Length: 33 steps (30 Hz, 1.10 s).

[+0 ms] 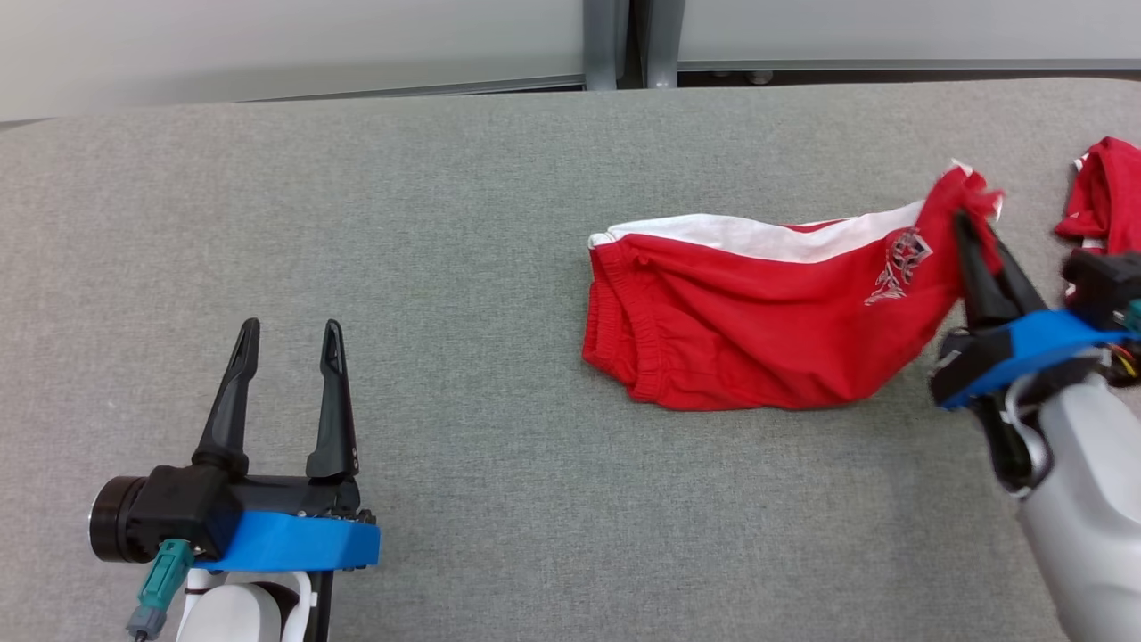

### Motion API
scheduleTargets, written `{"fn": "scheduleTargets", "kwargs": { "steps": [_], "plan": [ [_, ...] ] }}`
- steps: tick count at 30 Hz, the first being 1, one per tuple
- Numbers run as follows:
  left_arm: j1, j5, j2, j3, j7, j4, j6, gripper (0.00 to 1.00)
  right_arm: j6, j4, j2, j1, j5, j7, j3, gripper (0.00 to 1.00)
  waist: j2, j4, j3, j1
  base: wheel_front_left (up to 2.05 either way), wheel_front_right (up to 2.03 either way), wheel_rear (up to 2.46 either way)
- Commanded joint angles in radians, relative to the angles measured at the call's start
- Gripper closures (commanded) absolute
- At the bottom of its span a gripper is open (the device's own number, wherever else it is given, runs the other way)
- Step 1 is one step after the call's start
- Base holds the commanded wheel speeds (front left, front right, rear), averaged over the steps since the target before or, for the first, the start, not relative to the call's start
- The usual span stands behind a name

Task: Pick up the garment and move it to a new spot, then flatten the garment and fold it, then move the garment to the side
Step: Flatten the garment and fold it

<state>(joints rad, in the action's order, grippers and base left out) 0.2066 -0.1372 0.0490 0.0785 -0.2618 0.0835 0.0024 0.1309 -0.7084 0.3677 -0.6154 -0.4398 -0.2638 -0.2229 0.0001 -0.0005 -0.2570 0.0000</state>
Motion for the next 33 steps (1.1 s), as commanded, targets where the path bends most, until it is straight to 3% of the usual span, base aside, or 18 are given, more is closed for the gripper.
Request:
{"fn": "scheduleTargets", "kwargs": {
  "steps": [1,6,13,19,28,29,30,31,33],
  "plan": [
    [0.0,-0.003,0.004,0.004,-0.004,0.001,-0.002,0.0,0.0,0.018,-0.024,-0.023,0.018,0.0,-0.021,1.0,-0.0001,0.008,0.005,0.0,0.0,0.0,0.0],
    [-0.012,-0.013,0.004,0.004,-0.004,-0.002,0.002,0.0,0.0,0.073,-0.08,-0.061,0.048,0.0,-0.099,1.0,-0.0001,0.029,0.011,0.0,0.0,0.0,0.0],
    [-0.023,-0.026,0.004,0.011,-0.004,-0.005,0.014,0.0,0.0,0.145,-0.152,-0.042,0.072,0.0,-0.317,1.0,-0.0001,0.059,0.008,0.0,0.0,0.0,0.0],
    [-0.013,-0.034,0.004,0.021,-0.004,0.001,0.015,0.0,0.0,0.132,-0.162,-0.005,0.062,0.0,-0.428,1.0,-0.0001,0.07,0.001,0.0,0.0,0.0,0.0],
    [-0.012,-0.039,0.004,0.029,-0.004,0.001,0.02,0.0,0.0,0.123,-0.159,0.027,0.047,0.0,-0.491,0.98,-0.0001,0.079,-0.002,0.0,0.0,0.0,0.0],
    [-0.013,-0.039,0.004,0.029,-0.004,0.001,0.02,0.0,0.0,0.127,-0.159,0.027,0.046,0.0,-0.489,0.7,-0.0001,0.078,-0.002,0.0,0.0,0.0,0.0],
    [-0.015,-0.039,0.003,0.028,-0.004,0.001,0.021,0.0,0.0,0.132,-0.161,0.027,0.053,0.0,-0.487,0.15,-0.0001,0.077,-0.002,0.0,0.0,0.0,0.0],
    [-0.016,-0.039,0.003,0.029,-0.004,0.002,0.022,0.0,0.0,0.136,-0.163,0.03,0.058,0.0,-0.486,0.0,-0.0001,0.076,-0.001,0.0,0.0,0.0,0.0],
    [-0.018,-0.038,0.003,0.029,-0.004,0.003,0.023,0.0,0.0,0.152,-0.164,0.036,0.065,0.0,-0.481,0.0,-0.0001,0.07,0.001,0.0,0.0,0.0,0.0]
  ]
}}
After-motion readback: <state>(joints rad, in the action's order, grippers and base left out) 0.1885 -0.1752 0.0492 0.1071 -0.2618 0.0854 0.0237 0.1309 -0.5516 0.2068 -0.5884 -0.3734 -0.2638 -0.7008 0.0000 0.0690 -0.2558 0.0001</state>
